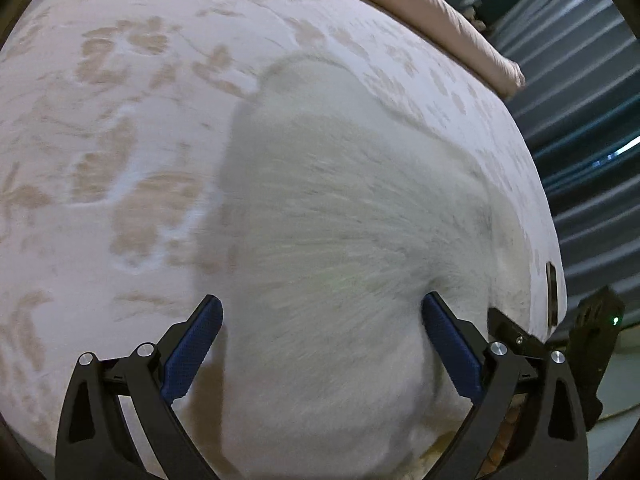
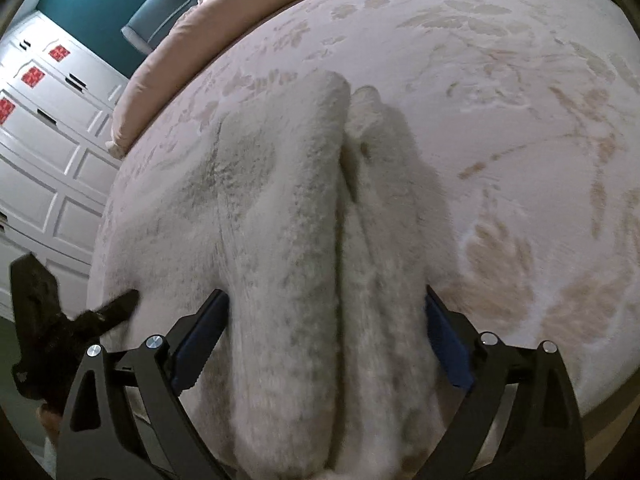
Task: Fold small clothes
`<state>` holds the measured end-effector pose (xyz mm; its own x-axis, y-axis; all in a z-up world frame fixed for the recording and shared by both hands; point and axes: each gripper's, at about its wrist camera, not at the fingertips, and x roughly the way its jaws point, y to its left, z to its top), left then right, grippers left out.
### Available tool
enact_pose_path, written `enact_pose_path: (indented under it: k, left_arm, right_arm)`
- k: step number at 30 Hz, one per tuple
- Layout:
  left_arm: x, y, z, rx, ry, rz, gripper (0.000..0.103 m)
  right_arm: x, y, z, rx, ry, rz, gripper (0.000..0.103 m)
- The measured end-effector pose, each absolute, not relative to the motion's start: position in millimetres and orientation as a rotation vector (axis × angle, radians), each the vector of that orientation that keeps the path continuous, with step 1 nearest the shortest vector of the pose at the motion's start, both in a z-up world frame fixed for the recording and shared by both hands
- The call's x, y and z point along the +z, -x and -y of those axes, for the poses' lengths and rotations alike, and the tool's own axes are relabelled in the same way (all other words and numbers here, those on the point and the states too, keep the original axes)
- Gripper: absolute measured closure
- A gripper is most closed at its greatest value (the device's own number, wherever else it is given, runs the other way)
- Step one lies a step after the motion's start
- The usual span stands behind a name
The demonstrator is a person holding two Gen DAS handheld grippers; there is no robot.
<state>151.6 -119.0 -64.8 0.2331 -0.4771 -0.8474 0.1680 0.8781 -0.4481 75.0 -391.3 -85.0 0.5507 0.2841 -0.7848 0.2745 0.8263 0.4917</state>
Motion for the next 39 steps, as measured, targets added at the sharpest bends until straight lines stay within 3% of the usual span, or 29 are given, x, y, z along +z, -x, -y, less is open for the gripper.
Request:
enact_pose_path:
  k: [11, 12, 14, 17, 20, 22, 25, 32, 39]
  left_arm:
    - [-72, -155, 155, -0.426, 0.167, -1.235, 0.005]
    - [-71, -155, 154, -0.426, 0.165, -1.233, 0.007]
    - [-69, -153, 158, -0.423, 0.156, -1.224, 0.012]
    - [-58, -148, 162, -0.441, 0.117, -1.207, 0.023]
    - [-46, -144, 161, -0.467, 0.098, -1.195, 0.036]
    - [-36, -139, 161, -0.491, 0.081, -1.182, 0.046]
    - [-20, -126, 161, -0.558, 0.089, -1.177, 0.054]
    - [29, -65, 166, -0.722, 0.094, -1.119, 0.057]
    - [142, -32, 140, -0.874, 0.155, -0.836, 0.057]
  right_arm:
    - [-92, -90, 387, 0.02, -0.626, -0.944, 0.012]
    - [-90, -92, 384, 0.016, -0.621, -0.939, 0.015]
    - [-88, -97, 382, 0.029, -0.632, -0.937, 0.036]
    - [-85, -96, 383, 0.051, -0.673, -0.937, 0.058]
    - [-73, -90, 380, 0.048, -0.67, -0.921, 0.064]
    - [-61, -80, 377, 0.052, -0.683, -0.888, 0.065]
    - [-43, -59, 370, 0.044, -0.683, -0.852, 0.066]
    - [18, 21, 358, -0.019, -0.636, -0.75, 0.066]
    - [128, 73, 340, -0.007, -0.539, -0.446, 0.066]
